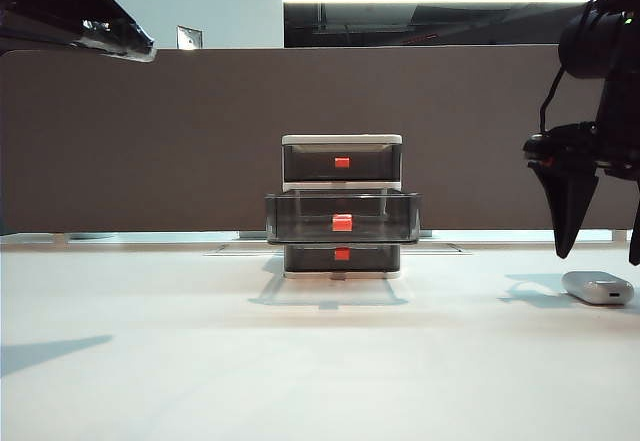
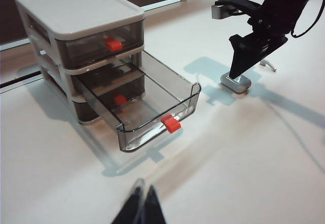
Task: Pick up the earphone case on the table, open the lid, insert the wireless earphone on the table into it, close the lid, put the earphone case into the second layer of the drawer, and finally close the drawer.
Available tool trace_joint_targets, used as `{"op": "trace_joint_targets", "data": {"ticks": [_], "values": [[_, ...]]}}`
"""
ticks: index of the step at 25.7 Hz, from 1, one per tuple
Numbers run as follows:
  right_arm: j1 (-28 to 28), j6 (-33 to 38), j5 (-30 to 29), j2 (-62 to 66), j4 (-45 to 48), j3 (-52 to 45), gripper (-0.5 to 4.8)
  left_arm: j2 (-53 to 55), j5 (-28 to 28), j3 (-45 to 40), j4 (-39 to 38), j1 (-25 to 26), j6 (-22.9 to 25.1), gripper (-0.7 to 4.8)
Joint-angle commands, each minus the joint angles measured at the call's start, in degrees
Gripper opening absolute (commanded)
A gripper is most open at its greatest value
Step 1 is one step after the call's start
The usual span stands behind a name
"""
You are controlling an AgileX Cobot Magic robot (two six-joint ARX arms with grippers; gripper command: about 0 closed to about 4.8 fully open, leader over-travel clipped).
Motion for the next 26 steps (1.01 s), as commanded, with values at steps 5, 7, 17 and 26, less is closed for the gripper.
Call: {"op": "trace_joint_targets", "data": {"ticks": [5,7,17,26], "values": [[0.0,-0.3,0.5,2.1,2.7,0.3,3.87,-0.1,0.1,0.3,0.7,-0.1,0.0,-0.06],[0.0,-0.6,0.8,2.8,2.9,0.3,3.87,-0.1,0.1,0.3,0.7,-0.1,0.0,-0.06],[0.0,-0.9,1.3,5.5,4.5,0.3,3.87,-0.1,0.1,0.3,0.7,-0.1,0.0,-0.06],[0.0,-0.9,1.2,6.1,4.6,0.3,2.98,-0.1,0.1,0.3,0.7,-0.1,0.0,-0.06]]}}
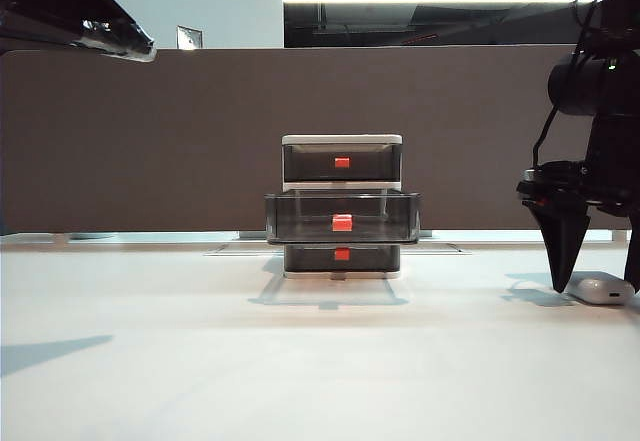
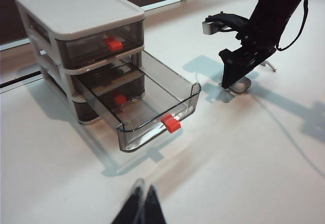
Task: Pick up the earphone case on the table, open the lid, insert the wireless earphone on the table into it, close the lid, put the earphone case into the second layer of the drawer, and finally close the drawer.
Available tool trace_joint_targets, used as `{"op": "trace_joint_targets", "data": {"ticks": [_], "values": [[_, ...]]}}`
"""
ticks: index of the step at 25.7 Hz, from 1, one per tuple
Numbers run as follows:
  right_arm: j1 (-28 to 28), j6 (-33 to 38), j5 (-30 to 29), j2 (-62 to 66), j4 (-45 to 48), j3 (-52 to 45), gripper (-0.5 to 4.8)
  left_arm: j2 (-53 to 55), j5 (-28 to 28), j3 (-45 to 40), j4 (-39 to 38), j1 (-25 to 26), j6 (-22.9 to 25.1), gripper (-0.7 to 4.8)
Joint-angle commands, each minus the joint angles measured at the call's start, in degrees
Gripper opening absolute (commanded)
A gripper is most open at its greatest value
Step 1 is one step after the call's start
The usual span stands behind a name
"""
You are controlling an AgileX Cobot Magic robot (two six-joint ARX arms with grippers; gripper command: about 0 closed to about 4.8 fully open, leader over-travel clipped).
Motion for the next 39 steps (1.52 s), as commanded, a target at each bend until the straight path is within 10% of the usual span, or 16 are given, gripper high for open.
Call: {"op": "trace_joint_targets", "data": {"ticks": [1,8,39], "values": [[0.0,-0.3,-0.3,0.3,0.6,-0.1,2.68,-0.2,0.1,0.3,0.7,-0.1,0.0,-0.06],[0.1,-0.3,-0.3,0.3,0.6,-0.1,1.37,-0.2,0.1,0.3,0.7,-0.1,0.0,-0.06],[0.2,8.6,-9.3,-26.6,-1.4,-3.0,1.06,0.3,0.1,-4.9,0.3,-1.5,-5.8,-0.05]]}}
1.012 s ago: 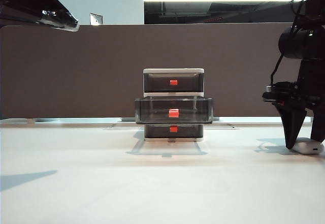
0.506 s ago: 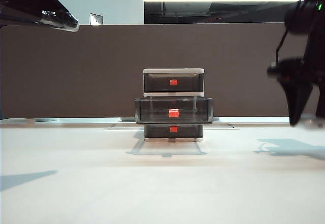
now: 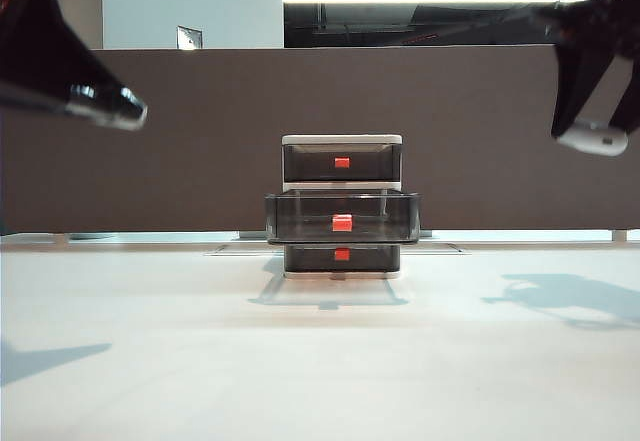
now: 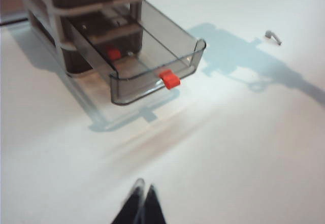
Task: Pick up the earphone case on the table, open the lid, insert the wireless earphone on the table into it, close the lid, put the earphone case into the second layer of the drawer, and finally close the drawer.
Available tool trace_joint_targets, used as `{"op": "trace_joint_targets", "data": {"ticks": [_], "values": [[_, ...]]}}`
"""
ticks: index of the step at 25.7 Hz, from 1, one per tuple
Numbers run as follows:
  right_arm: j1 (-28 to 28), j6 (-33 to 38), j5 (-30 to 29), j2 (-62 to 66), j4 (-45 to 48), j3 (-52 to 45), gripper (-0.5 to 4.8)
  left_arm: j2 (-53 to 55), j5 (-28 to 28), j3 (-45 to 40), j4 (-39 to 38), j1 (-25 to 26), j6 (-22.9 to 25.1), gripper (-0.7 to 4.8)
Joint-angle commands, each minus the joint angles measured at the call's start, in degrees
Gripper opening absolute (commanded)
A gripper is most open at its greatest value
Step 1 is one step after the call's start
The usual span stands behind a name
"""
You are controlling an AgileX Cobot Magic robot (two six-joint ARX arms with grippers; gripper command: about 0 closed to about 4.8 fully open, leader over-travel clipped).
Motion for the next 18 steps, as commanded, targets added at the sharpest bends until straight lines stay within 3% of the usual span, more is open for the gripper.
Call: {"op": "trace_joint_targets", "data": {"ticks": [1,6,14,18], "values": [[0.1,2.4,-3.0,-3.6,3.5,-2.5,1.06,-0.1,0.2,-0.4,1.4,-1.4,-0.6,-0.05],[2.9,7.3,-6.0,-9.8,10.4,-10.2,1.05,1.5,0.2,-0.5,5.7,-2.3,-1.9,-0.06],[16.0,16.3,-5.5,-10.8,21.1,-16.3,1.06,10.7,0.2,-0.5,13.8,-4.0,-3.5,-0.05],[21.4,20.5,-2.5,-10.8,27.3,-18.6,1.06,13.7,0.2,-0.5,16.5,-6.7,-5.1,-0.05]]}}
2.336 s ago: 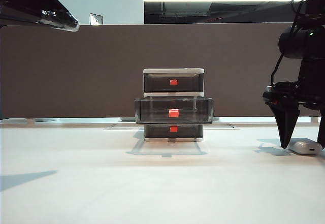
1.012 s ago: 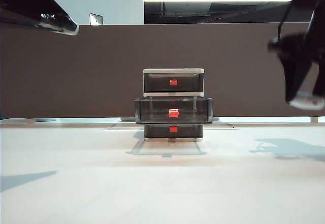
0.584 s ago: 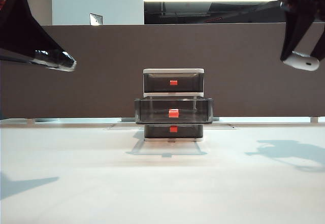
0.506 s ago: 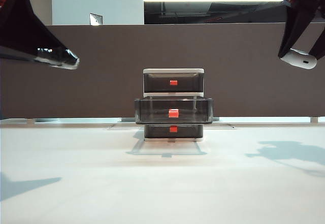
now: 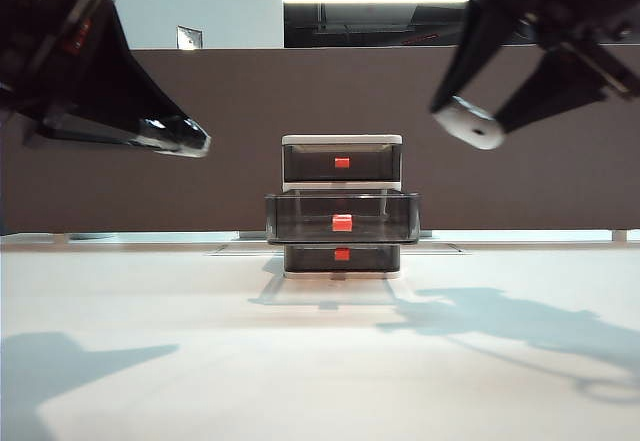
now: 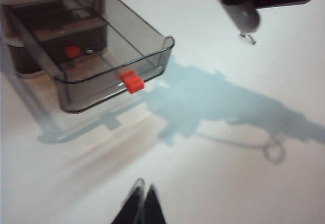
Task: Pick up the earphone case on the table, open the lid, insert the wireless earphone on the table into it, close the lid, put the earphone case into the second layer of the drawer, and finally close the drawer.
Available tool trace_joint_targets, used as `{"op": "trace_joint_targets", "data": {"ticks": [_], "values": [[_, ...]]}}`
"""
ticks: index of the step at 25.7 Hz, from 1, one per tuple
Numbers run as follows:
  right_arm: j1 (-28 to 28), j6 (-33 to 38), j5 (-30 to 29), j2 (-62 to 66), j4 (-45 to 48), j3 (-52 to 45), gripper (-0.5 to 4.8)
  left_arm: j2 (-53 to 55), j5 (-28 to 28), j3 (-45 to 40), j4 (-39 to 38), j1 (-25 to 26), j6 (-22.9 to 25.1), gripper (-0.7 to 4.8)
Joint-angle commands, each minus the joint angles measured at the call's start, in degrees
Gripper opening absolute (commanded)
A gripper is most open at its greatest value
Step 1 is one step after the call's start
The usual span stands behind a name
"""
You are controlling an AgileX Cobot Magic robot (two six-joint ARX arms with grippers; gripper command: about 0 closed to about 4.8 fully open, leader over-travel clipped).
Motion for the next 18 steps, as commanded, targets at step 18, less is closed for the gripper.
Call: {"op": "trace_joint_targets", "data": {"ticks": [18], "values": [[22.2,17.0,17.2,-0.2,28.0,-13.6,1.06,4.6,0.2,0.2,8.8,-4.8,-5.6,1.51]]}}
